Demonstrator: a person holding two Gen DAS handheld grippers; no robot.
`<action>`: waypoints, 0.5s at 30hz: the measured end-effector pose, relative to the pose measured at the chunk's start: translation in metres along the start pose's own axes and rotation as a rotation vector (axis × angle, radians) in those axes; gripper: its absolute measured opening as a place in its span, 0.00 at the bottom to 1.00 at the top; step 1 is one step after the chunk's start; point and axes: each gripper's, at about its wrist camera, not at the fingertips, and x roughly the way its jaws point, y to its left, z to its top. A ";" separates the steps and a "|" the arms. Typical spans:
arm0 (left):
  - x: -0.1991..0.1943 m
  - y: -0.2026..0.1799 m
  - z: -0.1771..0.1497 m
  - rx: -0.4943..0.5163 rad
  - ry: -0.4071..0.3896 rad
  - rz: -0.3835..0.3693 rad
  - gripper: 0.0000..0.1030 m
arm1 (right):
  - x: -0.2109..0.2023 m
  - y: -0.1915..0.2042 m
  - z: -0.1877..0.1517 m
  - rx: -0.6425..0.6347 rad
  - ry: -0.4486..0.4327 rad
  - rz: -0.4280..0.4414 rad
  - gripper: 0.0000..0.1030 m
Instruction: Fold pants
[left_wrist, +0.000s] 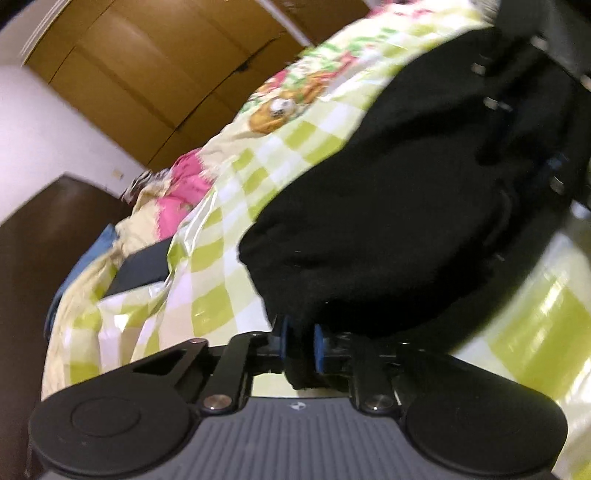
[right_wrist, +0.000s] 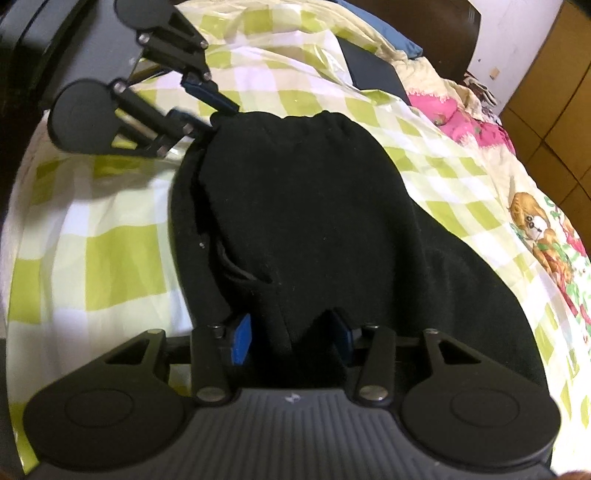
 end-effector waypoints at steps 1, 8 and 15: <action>-0.001 0.002 -0.001 -0.018 -0.003 0.004 0.29 | -0.002 0.000 0.000 0.001 -0.002 0.005 0.48; -0.006 0.003 -0.009 -0.095 -0.022 0.029 0.28 | 0.006 -0.013 0.008 0.162 0.028 0.010 0.22; -0.014 0.022 -0.016 -0.175 -0.025 0.079 0.28 | -0.023 0.002 0.028 0.242 -0.049 0.060 0.11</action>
